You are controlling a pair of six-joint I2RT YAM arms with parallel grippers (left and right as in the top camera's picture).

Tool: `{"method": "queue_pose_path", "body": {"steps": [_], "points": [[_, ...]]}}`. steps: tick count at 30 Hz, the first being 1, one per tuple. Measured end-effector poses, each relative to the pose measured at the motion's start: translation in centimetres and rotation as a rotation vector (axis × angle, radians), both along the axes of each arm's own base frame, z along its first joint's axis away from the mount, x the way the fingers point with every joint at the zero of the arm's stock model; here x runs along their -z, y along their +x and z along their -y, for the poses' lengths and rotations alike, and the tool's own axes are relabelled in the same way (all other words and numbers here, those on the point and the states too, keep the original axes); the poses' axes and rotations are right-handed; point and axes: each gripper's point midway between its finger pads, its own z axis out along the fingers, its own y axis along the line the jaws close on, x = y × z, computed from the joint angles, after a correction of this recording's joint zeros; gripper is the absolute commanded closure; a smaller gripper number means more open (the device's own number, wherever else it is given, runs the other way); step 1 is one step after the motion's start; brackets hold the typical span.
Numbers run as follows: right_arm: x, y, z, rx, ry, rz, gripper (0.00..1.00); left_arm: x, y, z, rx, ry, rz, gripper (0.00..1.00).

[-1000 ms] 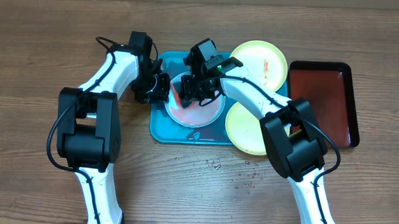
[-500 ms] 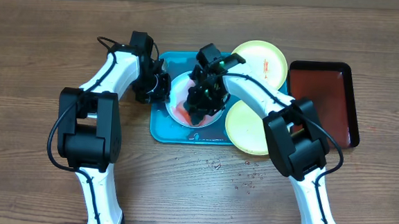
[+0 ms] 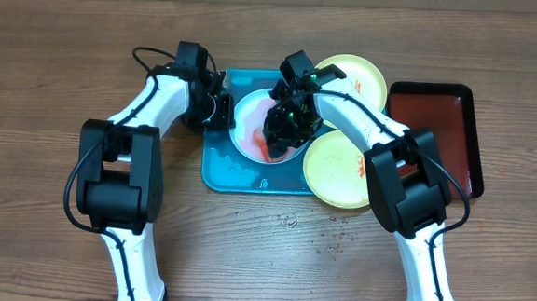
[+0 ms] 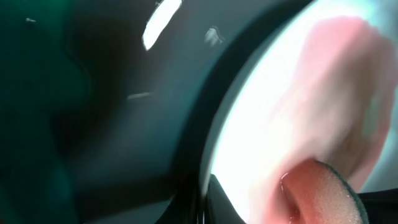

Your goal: Clean dirty plates on tray and stack at the side

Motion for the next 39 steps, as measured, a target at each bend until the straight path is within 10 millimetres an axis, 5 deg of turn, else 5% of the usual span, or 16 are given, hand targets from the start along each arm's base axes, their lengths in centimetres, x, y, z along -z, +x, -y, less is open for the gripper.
{"method": "queue_pose_path", "body": {"steps": [7, 11, 17, 25, 32, 39], "points": [[-1.0, -0.5, 0.6, -0.005, -0.037, -0.029, 0.96, 0.0, 0.0, 0.2, 0.004, 0.001, 0.006, 0.96], [-3.2, 0.6, 1.4, 0.018, -0.05, -0.021, 0.96, -0.3, 0.1, 0.1, 0.004, 0.006, 0.003, 0.96], [-11.6, 5.2, 4.0, 0.106, 0.003, 0.119, 0.96, -1.5, 0.2, -0.9, -0.005, 0.071, -0.024, 0.96], [-24.6, 9.0, 12.4, 0.287, 0.087, 0.39, 0.96, -5.4, 1.4, -3.0, -0.011, 0.204, 0.029, 0.96], [-24.8, 9.4, 18.2, 0.4, 0.039, 0.37, 0.96, -11.0, 1.5, -5.3, -0.051, 0.337, 0.16, 0.96], [-24.7, 9.7, 19.6, 0.426, 0.024, 0.373, 0.96, -18.0, 1.2, -6.2, -0.085, 0.554, 0.352, 0.96]]}}
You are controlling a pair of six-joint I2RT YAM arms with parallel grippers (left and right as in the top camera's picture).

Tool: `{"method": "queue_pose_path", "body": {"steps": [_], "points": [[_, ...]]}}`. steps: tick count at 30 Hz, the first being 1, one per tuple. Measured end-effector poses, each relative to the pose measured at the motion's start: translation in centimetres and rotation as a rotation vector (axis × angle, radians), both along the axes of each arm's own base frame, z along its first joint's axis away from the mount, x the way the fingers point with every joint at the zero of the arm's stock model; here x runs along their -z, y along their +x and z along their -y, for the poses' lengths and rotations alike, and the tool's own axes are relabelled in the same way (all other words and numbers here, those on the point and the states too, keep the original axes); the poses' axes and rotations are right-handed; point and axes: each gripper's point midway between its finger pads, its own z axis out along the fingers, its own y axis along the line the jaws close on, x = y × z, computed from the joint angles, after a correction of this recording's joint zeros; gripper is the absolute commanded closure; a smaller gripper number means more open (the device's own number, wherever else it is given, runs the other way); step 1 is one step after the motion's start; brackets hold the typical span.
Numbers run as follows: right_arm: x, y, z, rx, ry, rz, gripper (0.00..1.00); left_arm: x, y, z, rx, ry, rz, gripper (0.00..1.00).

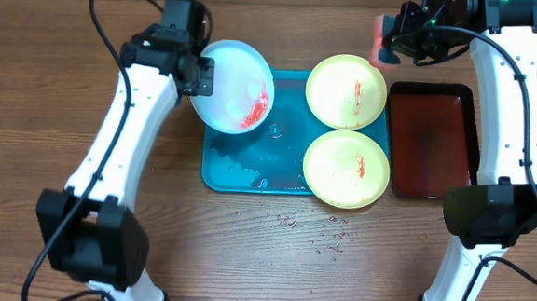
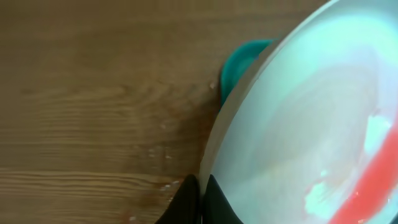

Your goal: Clean dirty plates on tray and stack at the side

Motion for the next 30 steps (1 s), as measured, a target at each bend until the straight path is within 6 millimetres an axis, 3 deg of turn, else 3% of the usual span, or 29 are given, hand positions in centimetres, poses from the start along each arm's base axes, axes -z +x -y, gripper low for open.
{"method": "queue_pose_path", "body": {"steps": [7, 14, 30], "points": [[0.0, 0.0, 0.1, 0.001, -0.003, 0.0, 0.96, -2.8, -0.9, 2.3, 0.003, 0.276, 0.103, 0.96], [0.1, 0.1, 0.3, 0.006, -0.018, 0.002, 0.96, -4.0, -1.9, 2.0, -0.123, 0.482, 0.175, 0.96], [0.2, 0.1, 0.5, 0.012, -0.031, 0.003, 0.96, -8.6, -3.4, 3.1, -0.266, 0.699, 0.425, 0.96]]}}
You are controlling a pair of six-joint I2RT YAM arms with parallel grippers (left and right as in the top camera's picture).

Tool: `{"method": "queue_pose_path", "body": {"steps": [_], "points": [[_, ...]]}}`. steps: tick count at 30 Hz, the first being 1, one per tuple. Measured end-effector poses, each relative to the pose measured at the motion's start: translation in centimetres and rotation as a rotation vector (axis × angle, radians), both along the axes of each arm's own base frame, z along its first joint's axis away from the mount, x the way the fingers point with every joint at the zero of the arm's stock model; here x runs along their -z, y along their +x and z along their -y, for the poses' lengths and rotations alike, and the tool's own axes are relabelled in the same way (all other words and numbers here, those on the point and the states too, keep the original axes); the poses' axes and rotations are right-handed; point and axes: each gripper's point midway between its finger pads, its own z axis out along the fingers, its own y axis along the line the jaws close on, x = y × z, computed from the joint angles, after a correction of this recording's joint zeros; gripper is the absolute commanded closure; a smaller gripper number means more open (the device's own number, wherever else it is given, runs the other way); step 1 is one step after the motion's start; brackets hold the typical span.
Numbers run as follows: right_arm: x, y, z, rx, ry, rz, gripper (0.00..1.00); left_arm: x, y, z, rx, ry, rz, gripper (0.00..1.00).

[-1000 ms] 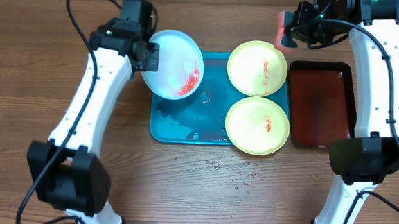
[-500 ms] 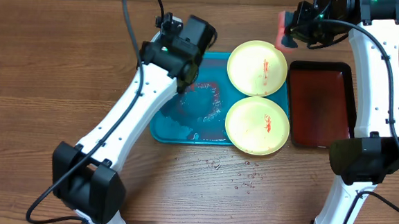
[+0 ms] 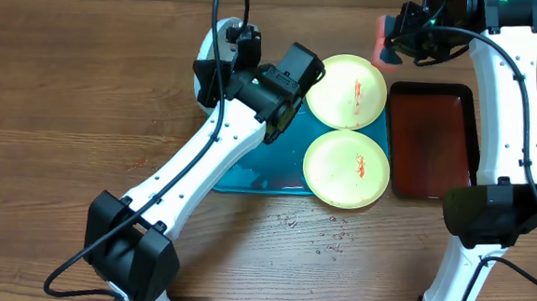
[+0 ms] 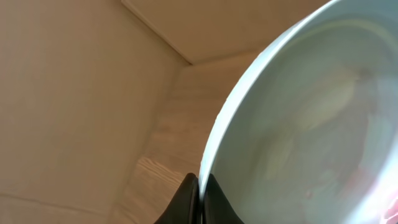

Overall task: Clean dirty plates on tray and stack at the side
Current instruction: 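Carry the white plate left off the tray and set it on the table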

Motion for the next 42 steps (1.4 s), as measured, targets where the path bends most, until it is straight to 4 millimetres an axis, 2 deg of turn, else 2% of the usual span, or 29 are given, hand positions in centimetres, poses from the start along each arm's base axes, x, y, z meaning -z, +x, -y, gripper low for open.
{"method": "queue_pose_path", "body": {"steps": [8, 16, 29, 34, 39, 42], "points": [[0.0, 0.0, 0.0, 0.0, 0.0, 0.0, 0.96, -1.4, -0.3, 0.6, 0.0, 0.065, 0.054, 0.96], [0.0, 0.0, 0.0, -0.001, 0.0, 0.0, 0.96, -1.7, -0.6, 1.8, 0.026, 0.077, 0.068, 0.96], [0.0, 0.0, 0.0, 0.0, -0.001, -0.001, 0.96, -2.1, -0.8, 2.0, 0.027, 0.092, 0.08, 0.96], [0.0, 0.0, 0.0, 0.0, 0.0, 0.0, 0.96, 0.0, -0.6, 2.7, 0.066, 0.0, 0.001, 0.96], [0.0, 0.0, 0.0, 0.0, -0.001, 0.0, 0.96, 4.2, -0.5, 3.7, 0.117, -0.219, -0.164, 0.96], [0.0, 0.0, 0.0, 0.0, 0.0, -0.001, 0.96, 6.5, -0.4, 3.3, 0.121, -0.356, -0.262, 0.96]]}}
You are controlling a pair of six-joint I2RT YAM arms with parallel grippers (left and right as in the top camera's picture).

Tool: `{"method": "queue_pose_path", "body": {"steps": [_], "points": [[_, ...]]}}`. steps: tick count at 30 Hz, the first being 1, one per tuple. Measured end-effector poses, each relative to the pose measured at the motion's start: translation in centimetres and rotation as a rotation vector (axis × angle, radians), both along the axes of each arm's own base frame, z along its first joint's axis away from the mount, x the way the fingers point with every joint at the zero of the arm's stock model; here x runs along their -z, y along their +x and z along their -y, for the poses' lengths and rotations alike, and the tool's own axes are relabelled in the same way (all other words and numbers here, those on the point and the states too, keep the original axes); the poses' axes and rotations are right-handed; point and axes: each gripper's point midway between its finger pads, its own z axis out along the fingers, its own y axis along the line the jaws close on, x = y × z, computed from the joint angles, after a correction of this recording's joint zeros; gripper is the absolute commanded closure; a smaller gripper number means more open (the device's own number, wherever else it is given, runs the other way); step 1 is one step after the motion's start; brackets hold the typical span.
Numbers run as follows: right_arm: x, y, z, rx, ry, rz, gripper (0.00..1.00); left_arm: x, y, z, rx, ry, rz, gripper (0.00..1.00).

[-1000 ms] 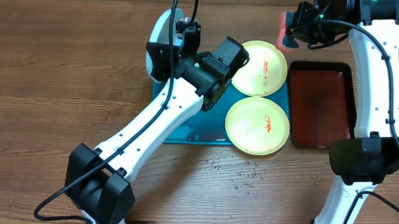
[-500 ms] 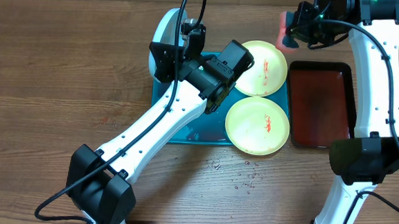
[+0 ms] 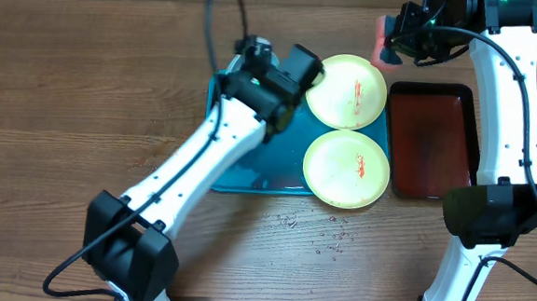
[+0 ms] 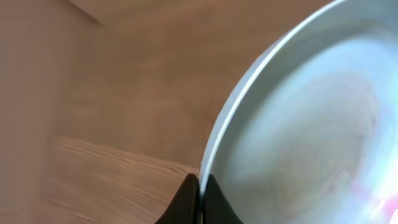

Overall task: Clean dirty plates on tray and stack at the side
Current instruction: 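Carry the white plate left off the tray and set it on the table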

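Note:
A white plate (image 4: 311,124) fills the right of the left wrist view, with a faint pink smear low on its face. My left gripper (image 4: 200,190) is shut on its rim. From above, the left gripper (image 3: 254,51) hangs over the far edge of the teal tray (image 3: 249,168), and the arm hides nearly all of the plate. Two yellow plates (image 3: 347,90) (image 3: 347,169) with red smears lie at the tray's right side. My right gripper (image 3: 394,37) is raised at the far right, shut on a pink sponge (image 3: 379,38).
A dark red tray (image 3: 432,142) lies right of the yellow plates. Crumbs (image 3: 290,221) are scattered on the wooden table in front of the teal tray. The left arm stretches across the tray's left half.
The left wrist has turned with the white plate. From above the plate showed left of the wrist, and now it is almost hidden. The right arm has not moved.
First the left gripper held the white plate's rim on the tray while the right pressed the sponge into it. Then the right was raised far right with the sponge and the left held the plate off the tray's far-left corner. Later the plate was tilted.

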Motion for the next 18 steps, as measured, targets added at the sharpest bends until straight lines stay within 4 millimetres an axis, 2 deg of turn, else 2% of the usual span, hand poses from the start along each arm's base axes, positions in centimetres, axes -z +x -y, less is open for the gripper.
{"method": "queue_pose_path", "body": {"steps": [3, 6, 9, 11, 18], "points": [[0.0, 0.0, 0.0, 0.0, 0.0, 0.0, 0.96, 2.0, 0.2, -1.2, -0.008, -0.139, -0.106, 0.96], [0.0, 0.0, 0.0, 0.0, 0.0, 0.0, 0.96, 3.5, 0.6, -3.5, -0.05, -0.296, -0.19, 0.96], [0.0, 0.0, 0.0, 0.0, 0.0, 0.0, 0.96, 4.4, 1.0, -6.9, -0.115, -0.452, -0.236, 0.96], [0.0, 0.0, 0.0, 0.0, 0.0, 0.0, 0.96, 4.7, 1.1, -9.8, -0.173, -0.541, -0.241, 0.96], [0.0, 0.0, 0.0, 0.0, 0.0, 0.0, 0.96, 5.6, 1.0, -18.1, -0.339, -0.71, -0.183, 0.96]]}}
